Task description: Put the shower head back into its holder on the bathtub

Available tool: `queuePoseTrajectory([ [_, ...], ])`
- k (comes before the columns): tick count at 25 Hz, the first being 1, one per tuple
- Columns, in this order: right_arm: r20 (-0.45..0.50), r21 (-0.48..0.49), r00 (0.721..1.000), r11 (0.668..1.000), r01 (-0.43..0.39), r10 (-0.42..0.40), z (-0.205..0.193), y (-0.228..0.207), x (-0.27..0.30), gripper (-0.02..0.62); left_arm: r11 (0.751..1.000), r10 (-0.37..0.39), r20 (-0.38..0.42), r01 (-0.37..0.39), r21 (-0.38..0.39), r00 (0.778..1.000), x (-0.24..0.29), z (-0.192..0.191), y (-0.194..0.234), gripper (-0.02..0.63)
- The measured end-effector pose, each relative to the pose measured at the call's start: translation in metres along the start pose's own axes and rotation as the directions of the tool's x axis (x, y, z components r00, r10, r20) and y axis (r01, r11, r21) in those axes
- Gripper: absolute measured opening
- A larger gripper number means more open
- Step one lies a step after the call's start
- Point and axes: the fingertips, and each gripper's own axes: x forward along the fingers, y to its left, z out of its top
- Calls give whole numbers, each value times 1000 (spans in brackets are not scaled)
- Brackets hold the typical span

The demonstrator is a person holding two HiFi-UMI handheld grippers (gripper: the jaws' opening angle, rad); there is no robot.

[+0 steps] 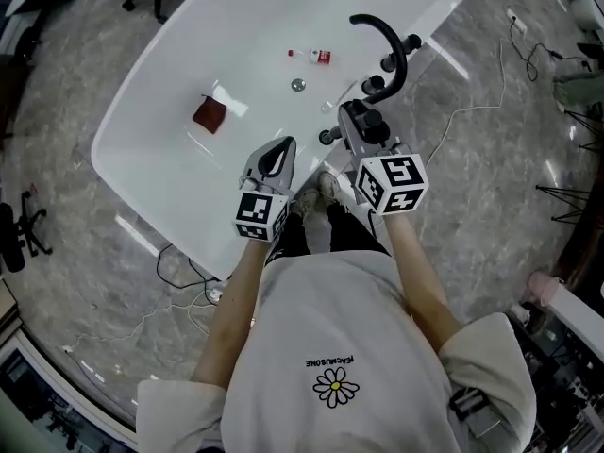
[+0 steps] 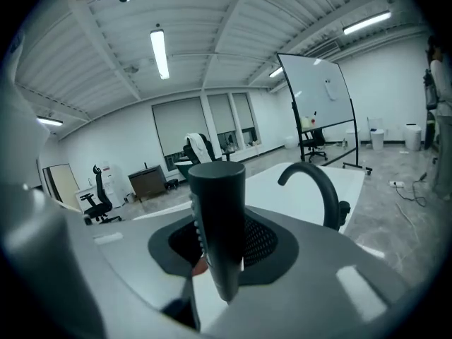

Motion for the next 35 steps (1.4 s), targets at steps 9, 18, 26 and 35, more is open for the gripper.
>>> queuePoseTrajectory([
  [9,-176,-22,984,1000,-6,2,-71,-22,41,104,992,106,-69,-110,-60,992,-23,-27,9,0],
  [18,-319,-94,947,993,-75,41,-130,-21,61,104,977,185,-95,-194,-88,978,-40,-50,5,0],
  [26,-409,-185,911,973,-136,49,-159,-7,69,104,963,230,-132,-245,-111,964,-58,-67,10,0],
  [35,-428,-227,903,961,-160,49,-168,0,74,107,965,212,-151,-232,-125,965,-60,-79,-2,0],
])
